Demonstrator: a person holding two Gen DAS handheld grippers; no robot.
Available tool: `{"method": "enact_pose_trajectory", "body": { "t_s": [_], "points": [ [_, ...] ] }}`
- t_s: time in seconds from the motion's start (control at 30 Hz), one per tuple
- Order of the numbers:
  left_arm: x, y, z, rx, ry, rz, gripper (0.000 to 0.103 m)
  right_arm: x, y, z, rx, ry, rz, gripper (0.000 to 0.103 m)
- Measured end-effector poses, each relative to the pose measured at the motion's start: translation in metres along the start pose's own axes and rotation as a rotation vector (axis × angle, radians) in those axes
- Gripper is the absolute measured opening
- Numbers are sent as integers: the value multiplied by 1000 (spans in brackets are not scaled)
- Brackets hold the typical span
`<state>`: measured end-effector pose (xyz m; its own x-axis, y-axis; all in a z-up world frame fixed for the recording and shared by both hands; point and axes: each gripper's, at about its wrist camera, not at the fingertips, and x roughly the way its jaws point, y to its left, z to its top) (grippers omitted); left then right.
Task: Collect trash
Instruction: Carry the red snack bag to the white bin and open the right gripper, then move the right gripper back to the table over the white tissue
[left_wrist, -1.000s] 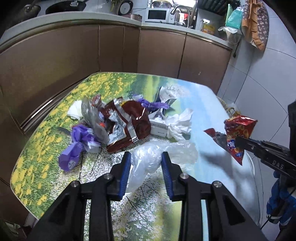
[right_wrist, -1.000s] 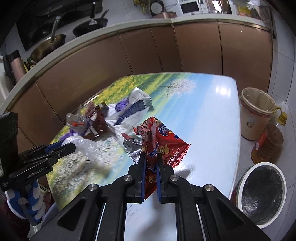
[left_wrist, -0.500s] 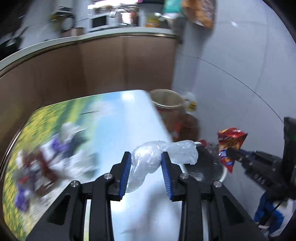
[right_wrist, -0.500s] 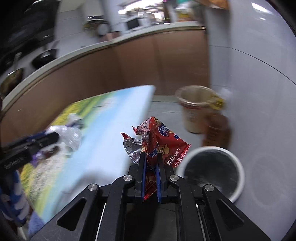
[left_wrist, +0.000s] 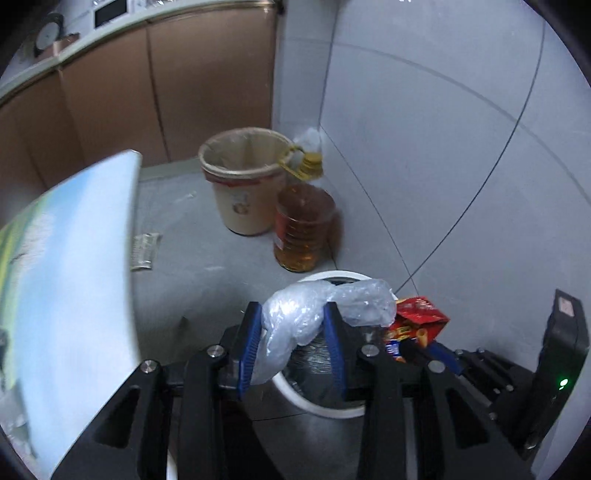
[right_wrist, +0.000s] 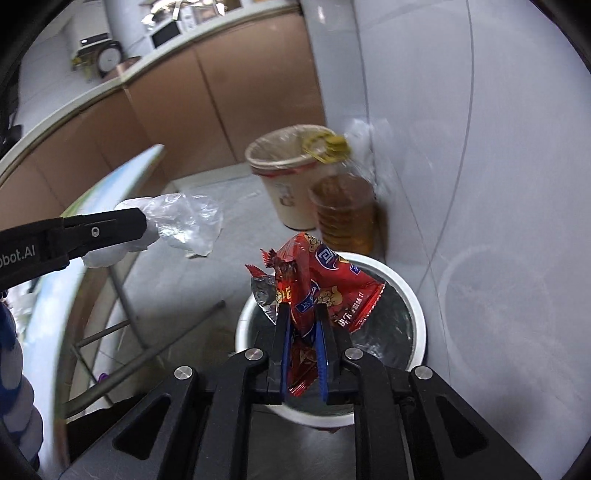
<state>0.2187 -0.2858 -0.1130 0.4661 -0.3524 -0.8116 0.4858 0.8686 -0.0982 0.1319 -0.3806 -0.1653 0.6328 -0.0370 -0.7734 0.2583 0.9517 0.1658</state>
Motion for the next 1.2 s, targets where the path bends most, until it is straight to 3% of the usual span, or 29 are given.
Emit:
{"method": "enact_pose_trajectory", "body": {
  "t_s": [0.07,0.17,0.27,0.43,0.6,0.77,1.1,1.2],
  "points": [
    [20,-4,4,-6,36,-29,36,17,-8,0,14,23,-15,15],
    [42,-12,8,-20,75,-71,47,37,-18,-3,30,55,-35,27],
    [49,-17,5,-35,87,-109,47,47,-26,-9,52,72,-51,38],
    [34,-14,1,-44,50,-128,47,43,-30,-18,63,75,-66,42],
    [-15,-4,-2,-65,-92,-73,47,19,-15,-14,51,22,-54,65],
    [-78,15,-16,-85,-244,24,47,-23,16,-4,6,-81,-34,82],
    [-188,69,-60,-106,-343,129,51,-146,96,14,-121,-335,-6,91],
    [-222,88,-79,-129,-375,172,55,-188,117,14,-140,-414,54,96]
  ]
}}
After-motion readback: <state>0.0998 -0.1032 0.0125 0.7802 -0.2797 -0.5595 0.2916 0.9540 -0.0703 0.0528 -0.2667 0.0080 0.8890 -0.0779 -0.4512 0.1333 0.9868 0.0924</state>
